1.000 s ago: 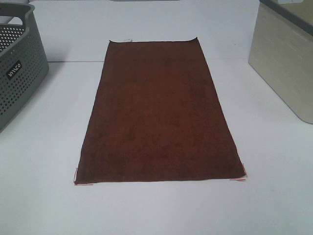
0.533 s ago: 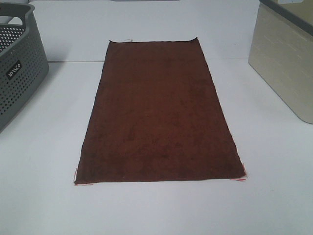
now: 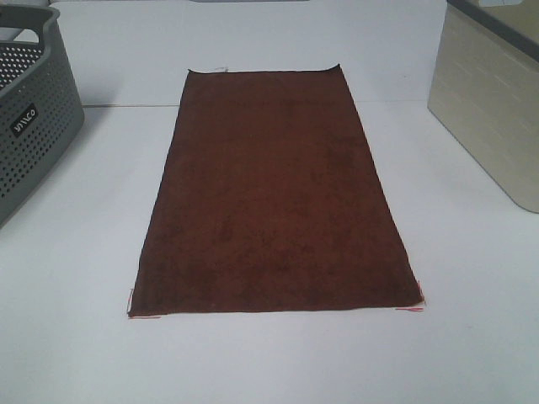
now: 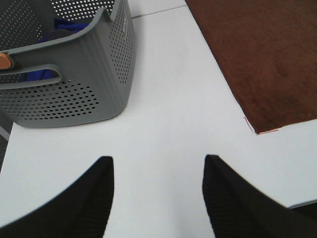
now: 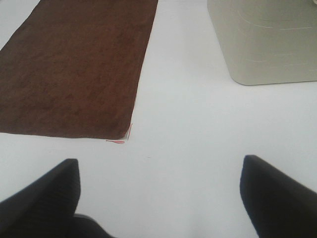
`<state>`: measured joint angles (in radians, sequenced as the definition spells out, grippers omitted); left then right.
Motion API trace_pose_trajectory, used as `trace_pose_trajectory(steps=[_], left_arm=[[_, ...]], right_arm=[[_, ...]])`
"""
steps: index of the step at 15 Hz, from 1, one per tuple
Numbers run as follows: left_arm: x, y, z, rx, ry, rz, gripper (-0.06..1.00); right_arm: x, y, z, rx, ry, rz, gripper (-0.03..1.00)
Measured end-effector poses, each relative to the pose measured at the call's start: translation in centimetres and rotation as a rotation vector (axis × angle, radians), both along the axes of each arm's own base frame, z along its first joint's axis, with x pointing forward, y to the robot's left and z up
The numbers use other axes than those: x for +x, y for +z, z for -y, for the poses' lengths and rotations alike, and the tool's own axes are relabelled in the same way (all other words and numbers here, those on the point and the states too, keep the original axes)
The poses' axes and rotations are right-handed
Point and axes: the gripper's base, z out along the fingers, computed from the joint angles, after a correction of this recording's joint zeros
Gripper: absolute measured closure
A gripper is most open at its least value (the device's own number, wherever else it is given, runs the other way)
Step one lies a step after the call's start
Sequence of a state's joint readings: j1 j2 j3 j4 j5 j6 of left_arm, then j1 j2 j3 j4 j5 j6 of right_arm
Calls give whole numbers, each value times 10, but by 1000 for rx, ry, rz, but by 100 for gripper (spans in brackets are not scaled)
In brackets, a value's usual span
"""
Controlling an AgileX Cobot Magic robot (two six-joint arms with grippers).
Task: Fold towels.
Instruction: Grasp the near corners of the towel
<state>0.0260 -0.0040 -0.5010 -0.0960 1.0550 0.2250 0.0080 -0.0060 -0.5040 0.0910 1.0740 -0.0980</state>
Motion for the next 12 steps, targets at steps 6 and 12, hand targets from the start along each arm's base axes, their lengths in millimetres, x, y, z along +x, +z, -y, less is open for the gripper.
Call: trace_pose_trajectory(steps=[6,12], left_arm=[[0,0,0,0,0,0,42],[0,0,0,0,0,0,42]], right_arm=[[0,0,0,0,0,0,14],[0,0,0,0,0,0,14]])
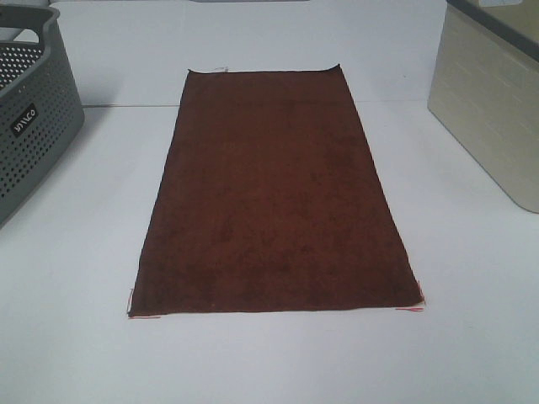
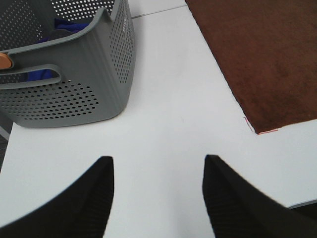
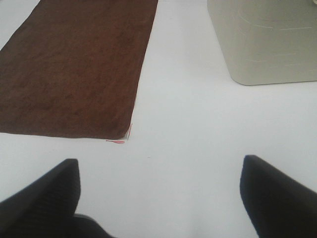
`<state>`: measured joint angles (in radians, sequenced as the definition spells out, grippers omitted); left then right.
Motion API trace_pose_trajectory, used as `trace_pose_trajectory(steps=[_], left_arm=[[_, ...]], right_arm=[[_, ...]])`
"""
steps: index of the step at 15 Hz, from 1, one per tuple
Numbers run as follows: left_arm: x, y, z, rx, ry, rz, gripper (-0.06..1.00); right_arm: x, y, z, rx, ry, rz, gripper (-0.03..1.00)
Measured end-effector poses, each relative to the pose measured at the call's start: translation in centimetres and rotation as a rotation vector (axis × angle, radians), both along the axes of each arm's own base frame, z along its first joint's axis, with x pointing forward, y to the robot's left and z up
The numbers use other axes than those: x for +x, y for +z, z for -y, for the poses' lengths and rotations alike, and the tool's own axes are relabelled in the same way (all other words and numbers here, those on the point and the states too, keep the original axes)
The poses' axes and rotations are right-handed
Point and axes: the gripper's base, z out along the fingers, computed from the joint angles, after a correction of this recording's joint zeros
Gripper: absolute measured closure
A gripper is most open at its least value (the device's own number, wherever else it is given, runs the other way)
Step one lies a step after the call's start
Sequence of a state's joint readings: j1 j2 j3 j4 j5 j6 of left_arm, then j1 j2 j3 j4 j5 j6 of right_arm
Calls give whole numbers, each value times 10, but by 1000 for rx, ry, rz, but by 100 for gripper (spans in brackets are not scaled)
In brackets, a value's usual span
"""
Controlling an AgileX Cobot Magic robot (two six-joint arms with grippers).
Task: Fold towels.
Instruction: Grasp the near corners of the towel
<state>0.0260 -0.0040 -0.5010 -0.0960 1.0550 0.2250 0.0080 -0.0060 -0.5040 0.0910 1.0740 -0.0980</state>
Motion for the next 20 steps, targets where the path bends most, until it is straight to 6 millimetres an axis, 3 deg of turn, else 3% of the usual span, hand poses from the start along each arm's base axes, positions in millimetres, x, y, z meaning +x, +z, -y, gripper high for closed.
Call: trace_pose_trajectory(steps=[8,11,15,17,20], left_arm=[[0,0,0,0,0,0,42],[4,12,0,-33,11,90,42],[49,30,5,-256,31,109,42],[81,24,7,-314,47,-20,42],[129,-1,12,-438,77,-302,42]], right_arm=[[0,0,0,0,0,0,14],[6,7,1,18,-22,-2,16],[42,15,2,30,-62,-153,18],[66,15,0,67,-66,-264,19],[107,16,-4,110,-61,-428,19]])
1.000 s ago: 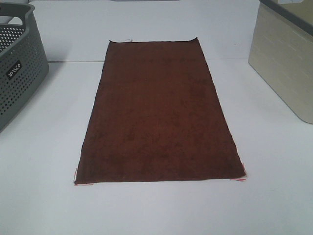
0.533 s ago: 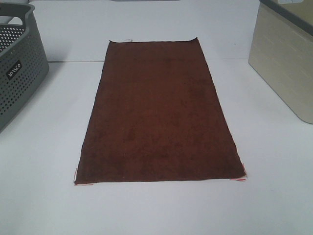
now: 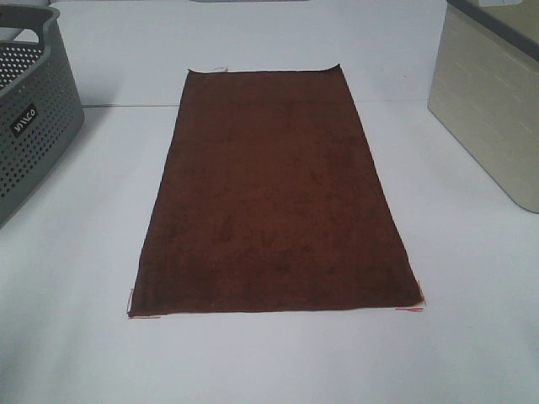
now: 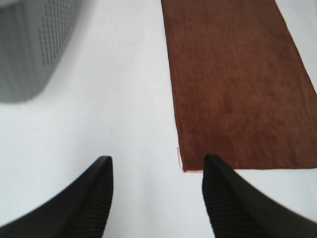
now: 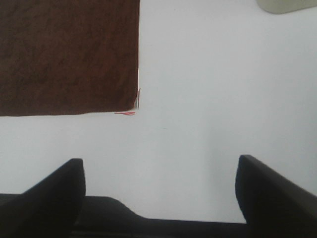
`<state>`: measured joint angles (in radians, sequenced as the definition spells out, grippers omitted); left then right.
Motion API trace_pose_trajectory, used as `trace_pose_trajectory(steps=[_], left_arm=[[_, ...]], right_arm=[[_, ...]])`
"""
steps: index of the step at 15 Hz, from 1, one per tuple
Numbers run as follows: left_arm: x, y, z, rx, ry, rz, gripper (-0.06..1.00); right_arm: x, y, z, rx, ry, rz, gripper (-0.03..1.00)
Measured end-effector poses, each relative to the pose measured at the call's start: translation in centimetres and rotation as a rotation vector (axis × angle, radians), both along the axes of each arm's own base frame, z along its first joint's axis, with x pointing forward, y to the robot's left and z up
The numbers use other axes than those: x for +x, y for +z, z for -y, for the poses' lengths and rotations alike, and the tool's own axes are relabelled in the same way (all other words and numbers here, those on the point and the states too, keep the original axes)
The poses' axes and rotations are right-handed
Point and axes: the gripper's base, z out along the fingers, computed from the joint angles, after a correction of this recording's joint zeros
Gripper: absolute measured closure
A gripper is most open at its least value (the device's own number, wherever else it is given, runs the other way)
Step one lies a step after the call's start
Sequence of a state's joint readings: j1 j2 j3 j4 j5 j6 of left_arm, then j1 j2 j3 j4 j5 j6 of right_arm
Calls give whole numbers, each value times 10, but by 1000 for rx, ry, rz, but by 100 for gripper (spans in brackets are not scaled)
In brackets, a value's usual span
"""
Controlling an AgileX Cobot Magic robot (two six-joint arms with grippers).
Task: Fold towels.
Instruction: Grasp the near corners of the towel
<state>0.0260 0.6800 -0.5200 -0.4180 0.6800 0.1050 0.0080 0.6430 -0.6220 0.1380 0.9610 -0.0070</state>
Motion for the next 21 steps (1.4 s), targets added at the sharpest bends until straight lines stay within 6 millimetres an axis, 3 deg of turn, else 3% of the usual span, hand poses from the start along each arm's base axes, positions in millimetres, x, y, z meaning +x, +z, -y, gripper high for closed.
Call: trace_pose_trajectory(steps=[4,9,17,18,21], left_arm=[[48,-42,11,-117,-92,-257,42],[84,-90,21,-255,-134,-414,42],[112,-154,22,-314,-99,-532,42],[117,-168,24,-321,-106,-524,42],[119,-180,29,-313,-132,-518,42]], right_arm=[[49,-16,-1,8,-3,-200,19],[95,-53,-10,85,47,-314,19],[143,-122,-23,214,124,-433,19],[157,-133,-22,208,127,-440,19],[171,-139,-23,207,143,-442,19]])
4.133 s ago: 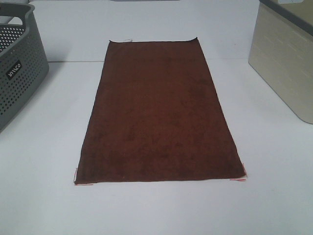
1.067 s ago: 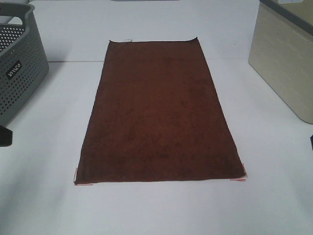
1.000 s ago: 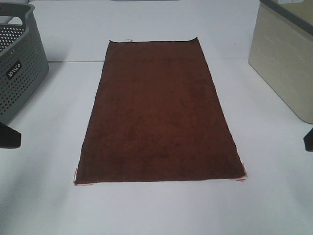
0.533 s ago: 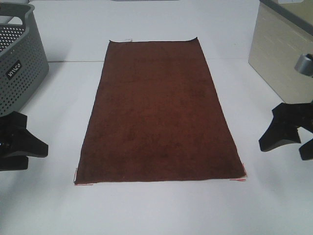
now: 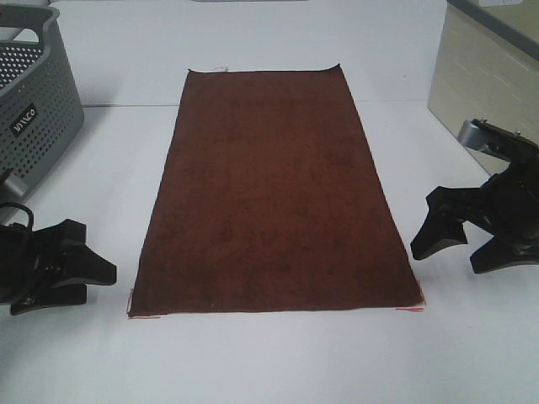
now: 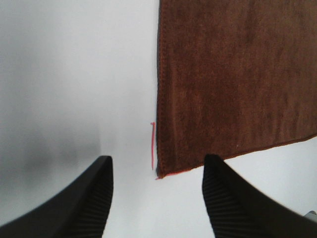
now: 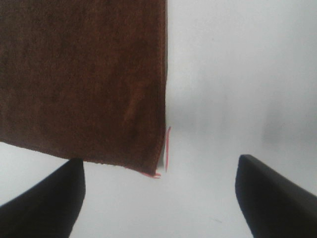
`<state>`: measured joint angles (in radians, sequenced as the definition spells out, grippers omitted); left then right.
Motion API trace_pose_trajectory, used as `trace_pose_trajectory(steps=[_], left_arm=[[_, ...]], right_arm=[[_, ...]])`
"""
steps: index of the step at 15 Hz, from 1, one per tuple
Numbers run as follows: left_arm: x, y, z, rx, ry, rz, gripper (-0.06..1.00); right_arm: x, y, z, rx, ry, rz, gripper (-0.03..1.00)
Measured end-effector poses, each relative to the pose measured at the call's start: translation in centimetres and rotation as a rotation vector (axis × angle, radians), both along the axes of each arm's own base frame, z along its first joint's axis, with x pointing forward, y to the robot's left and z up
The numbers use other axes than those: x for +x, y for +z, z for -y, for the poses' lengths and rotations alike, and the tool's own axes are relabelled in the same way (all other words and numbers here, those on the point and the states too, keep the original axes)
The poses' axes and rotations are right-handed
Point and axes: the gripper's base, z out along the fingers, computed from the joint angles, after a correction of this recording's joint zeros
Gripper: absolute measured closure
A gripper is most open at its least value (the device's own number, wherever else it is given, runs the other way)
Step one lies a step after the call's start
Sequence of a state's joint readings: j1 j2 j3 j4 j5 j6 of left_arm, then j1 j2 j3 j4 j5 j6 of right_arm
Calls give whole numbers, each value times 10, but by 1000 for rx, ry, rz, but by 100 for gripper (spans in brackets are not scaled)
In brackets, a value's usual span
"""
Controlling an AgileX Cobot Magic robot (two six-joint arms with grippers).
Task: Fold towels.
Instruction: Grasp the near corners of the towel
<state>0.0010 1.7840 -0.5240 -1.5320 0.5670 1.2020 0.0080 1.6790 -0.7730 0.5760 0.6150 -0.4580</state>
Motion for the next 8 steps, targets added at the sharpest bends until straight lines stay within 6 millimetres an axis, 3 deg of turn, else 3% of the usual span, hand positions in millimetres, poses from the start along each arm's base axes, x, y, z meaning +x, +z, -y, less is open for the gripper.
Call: trace_pose_trajectory(steps=[3,8], left_arm=[[7,-18,5,-14,-25,2,42],[27,-31,14,-125,-66,3,42]], right_arm=[[7,-20,-2,24,40,-33,19],[15,-40,-10,126,43,-26,20]])
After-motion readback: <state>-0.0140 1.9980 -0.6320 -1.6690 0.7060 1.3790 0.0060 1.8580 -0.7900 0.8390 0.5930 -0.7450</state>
